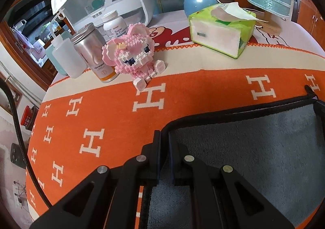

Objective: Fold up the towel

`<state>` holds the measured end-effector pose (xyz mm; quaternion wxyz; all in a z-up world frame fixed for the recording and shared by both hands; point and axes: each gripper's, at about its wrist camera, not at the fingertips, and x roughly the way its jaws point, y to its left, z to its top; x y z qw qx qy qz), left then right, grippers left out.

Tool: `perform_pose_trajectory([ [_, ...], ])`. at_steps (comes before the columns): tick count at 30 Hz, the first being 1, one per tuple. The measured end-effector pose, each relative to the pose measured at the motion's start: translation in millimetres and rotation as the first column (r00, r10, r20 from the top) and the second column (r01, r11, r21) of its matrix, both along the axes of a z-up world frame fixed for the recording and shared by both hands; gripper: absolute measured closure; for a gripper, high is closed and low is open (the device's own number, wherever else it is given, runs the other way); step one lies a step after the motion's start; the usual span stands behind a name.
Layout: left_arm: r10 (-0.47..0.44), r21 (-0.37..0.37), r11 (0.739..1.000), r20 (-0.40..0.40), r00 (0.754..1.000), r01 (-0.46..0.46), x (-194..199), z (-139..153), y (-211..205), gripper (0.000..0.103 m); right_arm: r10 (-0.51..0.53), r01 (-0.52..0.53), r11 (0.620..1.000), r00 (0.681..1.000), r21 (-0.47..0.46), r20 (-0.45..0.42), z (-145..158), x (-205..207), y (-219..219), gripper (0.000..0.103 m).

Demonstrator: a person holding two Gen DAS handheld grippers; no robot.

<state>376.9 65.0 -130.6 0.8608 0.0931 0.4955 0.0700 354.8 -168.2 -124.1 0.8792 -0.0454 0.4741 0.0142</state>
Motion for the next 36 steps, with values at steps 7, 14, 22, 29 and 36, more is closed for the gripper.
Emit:
perform_pose_trajectory([
  [7,0.028,0.025,0.999,-0.009,1.000,-0.028,2.9,-3.4,1.9,0.076,-0.029,0.028,1.000,0.999,-0.011,-0.017,0.9,3.0,-2.4,0.082],
  [14,0.079,-0.031,0.996,0.017,0.997,-0.078,-1.4,13.3,11.3,0.036,-0.052,0.052,0.998,0.999,0.021,0.006,20.1,-0.8,-9.7,0.076],
  [22,0.051,-0.071,0.996,0.051,0.997,-0.047,-14.4,38.2,1.2,0.009,-0.048,0.048,0.999,0.999,0.023,0.021,37.7,-11.6,-4.5,0.076],
  [29,0.041,-0.134,0.990,0.050,0.998,-0.033,-30.9,57.1,-6.4,0.001,-0.045,0.044,0.997,0.999,0.061,0.011,48.3,-27.8,1.6,0.071],
  [36,0.026,-0.182,0.983,0.069,0.997,-0.013,-54.3,71.1,-9.5,0.001,-0.058,0.056,0.995,0.998,0.083,0.021,59.8,-47.8,4.8,0.054],
])
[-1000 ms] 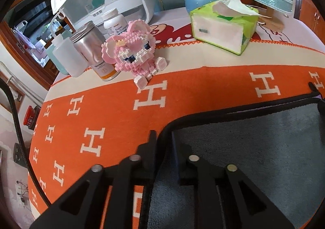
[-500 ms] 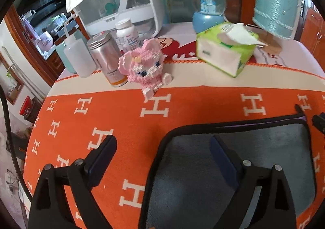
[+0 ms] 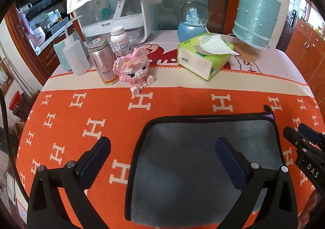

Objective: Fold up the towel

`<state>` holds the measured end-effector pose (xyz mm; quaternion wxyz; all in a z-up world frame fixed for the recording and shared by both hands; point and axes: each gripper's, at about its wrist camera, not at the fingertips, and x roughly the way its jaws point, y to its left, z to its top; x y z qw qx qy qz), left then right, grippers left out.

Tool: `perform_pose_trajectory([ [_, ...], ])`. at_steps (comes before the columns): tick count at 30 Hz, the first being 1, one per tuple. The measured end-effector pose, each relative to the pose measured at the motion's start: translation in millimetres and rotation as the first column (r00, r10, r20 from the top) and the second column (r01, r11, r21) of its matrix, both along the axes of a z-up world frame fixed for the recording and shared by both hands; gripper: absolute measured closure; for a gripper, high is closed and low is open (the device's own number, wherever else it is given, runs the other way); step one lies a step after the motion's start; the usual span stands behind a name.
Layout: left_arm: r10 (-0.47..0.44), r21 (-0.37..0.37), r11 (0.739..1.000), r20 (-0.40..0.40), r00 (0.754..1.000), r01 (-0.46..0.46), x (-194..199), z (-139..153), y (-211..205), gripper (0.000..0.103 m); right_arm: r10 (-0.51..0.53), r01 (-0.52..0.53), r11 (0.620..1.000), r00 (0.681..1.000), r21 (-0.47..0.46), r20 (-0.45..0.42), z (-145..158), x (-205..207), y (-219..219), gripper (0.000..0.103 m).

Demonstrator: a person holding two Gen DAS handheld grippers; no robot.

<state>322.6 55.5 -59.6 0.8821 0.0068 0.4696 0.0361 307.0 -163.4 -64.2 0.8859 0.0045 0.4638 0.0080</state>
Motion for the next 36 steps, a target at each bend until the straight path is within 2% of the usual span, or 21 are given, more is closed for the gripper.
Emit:
perform_pose_trajectory([
  [6,-0.039,-0.013,0.999,0.029,0.999,0.040,-23.0,18.1,-7.6,0.001,-0.022,0.022,1.000,1.000,0.011,0.010,16.5,-14.8,-1.7,0.054],
  [12,-0.103,-0.073,0.992,0.044,0.994,0.106,-46.0,40.5,-11.6,0.001,-0.026,0.025,1.000,0.999,0.018,0.041,40.5,-34.8,1.5,0.053],
  [16,-0.131,-0.109,0.985,0.062,0.989,0.137,-62.7,55.9,-12.9,0.001,-0.024,0.023,1.000,0.995,0.015,0.093,60.0,-53.4,5.8,0.044],
  [20,-0.157,-0.145,0.975,0.069,0.985,0.165,-83.7,68.2,-13.9,0.001,-0.015,0.012,1.000,0.993,0.028,0.119,73.8,-72.4,7.2,0.040],
  [27,-0.169,-0.118,0.977,0.094,0.981,0.179,-125.9,84.9,-19.6,0.001,-0.009,0.005,1.000,0.991,0.029,0.133,85.0,-110.1,3.9,0.039],
  [36,-0.108,-0.098,0.988,0.107,0.988,0.119,-185.2,99.3,-8.0,0.001,0.008,-0.012,1.000,0.990,0.029,0.139,90.2,-174.3,-6.8,0.039],
])
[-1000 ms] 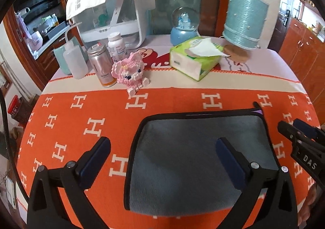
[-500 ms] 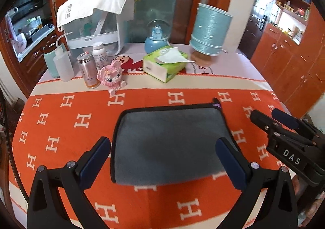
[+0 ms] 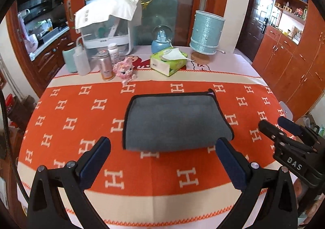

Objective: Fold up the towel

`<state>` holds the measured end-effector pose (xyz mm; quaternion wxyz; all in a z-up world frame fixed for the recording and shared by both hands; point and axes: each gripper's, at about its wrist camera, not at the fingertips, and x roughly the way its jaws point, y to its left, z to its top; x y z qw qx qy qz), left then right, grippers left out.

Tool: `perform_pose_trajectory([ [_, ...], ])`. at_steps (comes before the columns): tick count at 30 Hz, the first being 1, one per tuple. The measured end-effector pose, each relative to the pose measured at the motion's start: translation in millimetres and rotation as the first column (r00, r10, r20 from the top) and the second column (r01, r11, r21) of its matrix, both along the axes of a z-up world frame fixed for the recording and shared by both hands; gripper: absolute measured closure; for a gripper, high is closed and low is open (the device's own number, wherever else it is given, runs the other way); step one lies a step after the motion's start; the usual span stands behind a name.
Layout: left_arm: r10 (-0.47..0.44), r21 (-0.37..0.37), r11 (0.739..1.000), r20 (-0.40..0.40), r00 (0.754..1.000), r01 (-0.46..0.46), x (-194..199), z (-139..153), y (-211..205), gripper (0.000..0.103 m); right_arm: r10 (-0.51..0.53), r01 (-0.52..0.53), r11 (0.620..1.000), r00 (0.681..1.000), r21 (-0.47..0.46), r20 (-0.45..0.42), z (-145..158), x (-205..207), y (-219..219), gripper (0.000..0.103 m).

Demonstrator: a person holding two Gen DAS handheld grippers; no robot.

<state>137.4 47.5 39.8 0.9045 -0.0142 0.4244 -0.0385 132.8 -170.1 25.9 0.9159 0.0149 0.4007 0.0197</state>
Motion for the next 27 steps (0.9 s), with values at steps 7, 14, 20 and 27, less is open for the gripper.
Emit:
perform_pose_trajectory([
  [7,0.016,0.012,1.000,0.052,0.999,-0.017,-45.4,4.8,3.7,0.001,-0.002,0.003,0.999,1.000,-0.043,0.019,-2.9,-43.1,-3.5,0.039],
  [14,-0.006,0.011,1.000,0.048,0.999,0.006,-73.8,-0.7,-1.9,0.001,0.004,-0.002,0.999,0.999,-0.040,0.042,-3.9,-73.9,-2.7,0.039],
  [20,0.008,0.025,1.000,0.081,0.997,-0.010,-94.7,-0.7,-5.9,0.001,0.020,-0.019,0.999,0.999,-0.025,0.043,-6.1,-94.0,1.3,0.039],
  [27,0.008,0.063,0.998,0.108,0.994,-0.015,-117.0,-3.6,-14.3,0.001,0.030,-0.031,0.999,0.999,0.013,0.038,-11.7,-116.4,4.1,0.039],
])
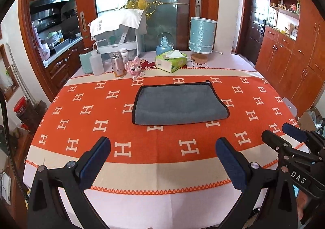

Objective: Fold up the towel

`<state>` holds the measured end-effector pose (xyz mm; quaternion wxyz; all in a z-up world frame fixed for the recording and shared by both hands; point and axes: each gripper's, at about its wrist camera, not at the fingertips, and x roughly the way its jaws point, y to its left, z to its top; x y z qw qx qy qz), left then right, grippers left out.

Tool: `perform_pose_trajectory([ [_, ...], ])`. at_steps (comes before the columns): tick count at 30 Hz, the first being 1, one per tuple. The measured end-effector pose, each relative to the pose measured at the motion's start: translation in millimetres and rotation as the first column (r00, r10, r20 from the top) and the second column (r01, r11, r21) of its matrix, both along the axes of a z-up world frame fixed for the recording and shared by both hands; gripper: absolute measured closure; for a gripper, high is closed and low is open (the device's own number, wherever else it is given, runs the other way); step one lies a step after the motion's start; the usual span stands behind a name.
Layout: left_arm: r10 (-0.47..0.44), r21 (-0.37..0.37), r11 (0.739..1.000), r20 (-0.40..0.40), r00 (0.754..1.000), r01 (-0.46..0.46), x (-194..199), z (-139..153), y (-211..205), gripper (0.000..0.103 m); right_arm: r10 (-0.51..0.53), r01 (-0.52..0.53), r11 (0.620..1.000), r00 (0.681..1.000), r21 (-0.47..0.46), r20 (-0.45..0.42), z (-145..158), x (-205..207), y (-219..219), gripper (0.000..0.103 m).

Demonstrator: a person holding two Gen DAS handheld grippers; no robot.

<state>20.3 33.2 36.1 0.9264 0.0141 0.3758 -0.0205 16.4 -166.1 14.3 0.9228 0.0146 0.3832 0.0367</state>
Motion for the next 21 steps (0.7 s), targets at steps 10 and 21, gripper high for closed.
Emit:
perform_pose_trajectory([
  [10,0.006,-0.005,1.000,-0.019,1.000,-0.006,-17.9,-14.2,-9.0,0.001,-0.004,0.004,1.000,1.000,-0.003,0.024,-5.7,-20.5,2.4,0.039],
  [21,0.046,-0.018,0.999,-0.017,0.999,-0.047,-24.2,-17.7,-5.5,0.001,-0.038,0.038,0.999,0.999,0.006,0.004,-11.9,-27.5,1.1,0.039],
])
